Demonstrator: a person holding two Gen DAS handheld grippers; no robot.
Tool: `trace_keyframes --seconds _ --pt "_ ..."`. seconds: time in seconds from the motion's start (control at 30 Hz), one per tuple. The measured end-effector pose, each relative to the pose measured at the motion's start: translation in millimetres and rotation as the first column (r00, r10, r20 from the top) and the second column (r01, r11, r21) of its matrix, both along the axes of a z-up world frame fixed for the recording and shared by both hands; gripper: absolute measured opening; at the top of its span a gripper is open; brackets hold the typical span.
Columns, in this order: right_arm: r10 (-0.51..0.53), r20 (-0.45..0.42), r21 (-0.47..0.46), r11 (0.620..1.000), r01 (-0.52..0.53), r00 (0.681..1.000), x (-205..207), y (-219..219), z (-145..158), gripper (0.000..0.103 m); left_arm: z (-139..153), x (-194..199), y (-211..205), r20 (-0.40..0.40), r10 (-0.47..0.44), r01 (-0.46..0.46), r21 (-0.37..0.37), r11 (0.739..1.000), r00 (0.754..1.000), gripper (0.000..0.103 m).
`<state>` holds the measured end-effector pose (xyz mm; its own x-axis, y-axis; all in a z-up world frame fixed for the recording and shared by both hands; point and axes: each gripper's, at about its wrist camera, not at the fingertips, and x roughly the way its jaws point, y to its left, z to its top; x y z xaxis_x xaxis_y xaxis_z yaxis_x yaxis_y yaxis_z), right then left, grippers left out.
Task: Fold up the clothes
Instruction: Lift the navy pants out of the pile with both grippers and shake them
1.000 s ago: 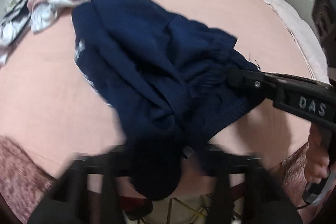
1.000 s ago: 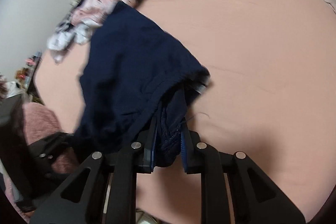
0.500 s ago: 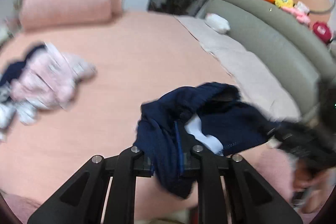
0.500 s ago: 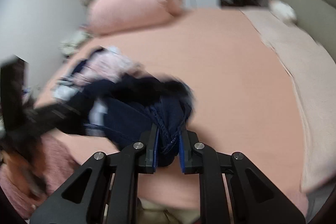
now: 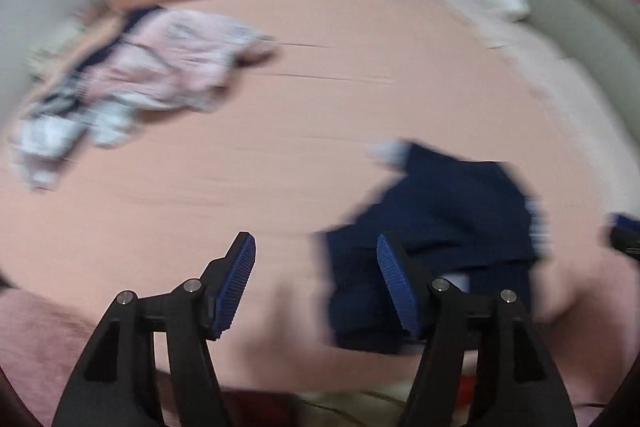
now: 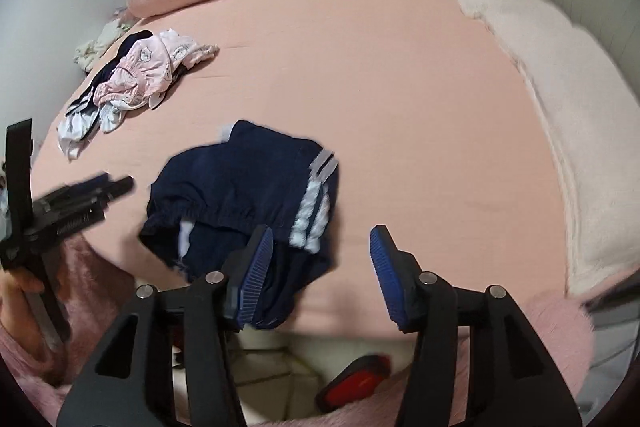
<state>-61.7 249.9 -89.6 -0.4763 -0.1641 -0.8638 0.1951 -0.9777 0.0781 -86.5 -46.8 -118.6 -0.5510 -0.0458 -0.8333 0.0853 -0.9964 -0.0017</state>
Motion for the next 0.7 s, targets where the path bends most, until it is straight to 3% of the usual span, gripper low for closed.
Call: trace_keyframes --seconds 0.07,0.1,0.17,0.23,0.27,0.33,0.37,0.4,0.47,0.63,0.7 --pt "0.049 0.004 0.026 0.998 -0.049 0.999 1.8 -4.4 -7.4 0.052 -15.5 0.2 -7.2 0.079 0.014 -0.019 0.069 0.997 0.997 0.065" --pt "0.084 0.012 0.034 0.996 -0.084 0.996 3.0 -9.6 -12.5 0.052 -21.3 1.6 -11.1 0.107 -0.001 -0.015 0.149 0.989 0.994 0.065" --pt "0.153 0.027 0.054 0.987 -0.154 0.988 4.8 -20.8 -22.5 0.052 -30.4 6.4 -5.0 0.131 -0.058 0.025 0.238 0.971 0.990 0.065" --pt "0.201 0.013 0.131 0.971 -0.201 0.979 -1.5 -40.6 -34.0 0.057 -37.2 8.5 9.1 0.136 -0.102 0.074 0.199 0.977 0.985 0.065" --pt "0.171 0.028 0.203 0.964 -0.173 0.985 -11.8 -42.2 -48.0 0.068 -40.8 9.2 15.6 0.140 -0.121 0.094 0.183 0.979 0.983 0.065" --pt "0.077 0.052 0.321 0.943 -0.090 0.996 -27.9 -37.1 -73.8 0.069 -51.4 8.5 17.2 0.157 -0.115 0.081 0.210 0.974 0.981 0.065" --pt "0.017 0.074 0.323 0.946 -0.040 0.997 -35.6 -29.4 -86.2 0.066 -56.6 8.0 16.1 0.166 -0.109 0.070 0.227 0.971 0.980 0.065" --pt "-0.018 0.104 0.265 0.964 -0.011 0.994 -40.4 -21.6 -94.3 0.056 -59.5 7.6 17.0 0.169 -0.111 0.072 0.224 0.972 0.979 0.064" --pt "-0.039 0.150 0.063 0.998 0.030 0.988 -46.3 -8.6 -101.9 0.047 -57.3 8.2 22.8 0.157 -0.147 0.114 0.203 0.973 0.977 0.056" --pt "-0.093 0.028 0.113 0.990 0.089 0.995 -50.7 -2.8 -77.7 0.042 -43.0 11.0 27.2 0.117 -0.209 0.167 0.291 0.942 0.971 0.055" --pt "-0.125 -0.035 0.130 0.983 0.128 0.992 -51.7 1.0 -65.2 0.041 -52.5 9.6 37.5 0.153 -0.256 0.200 0.310 0.929 0.955 0.056"
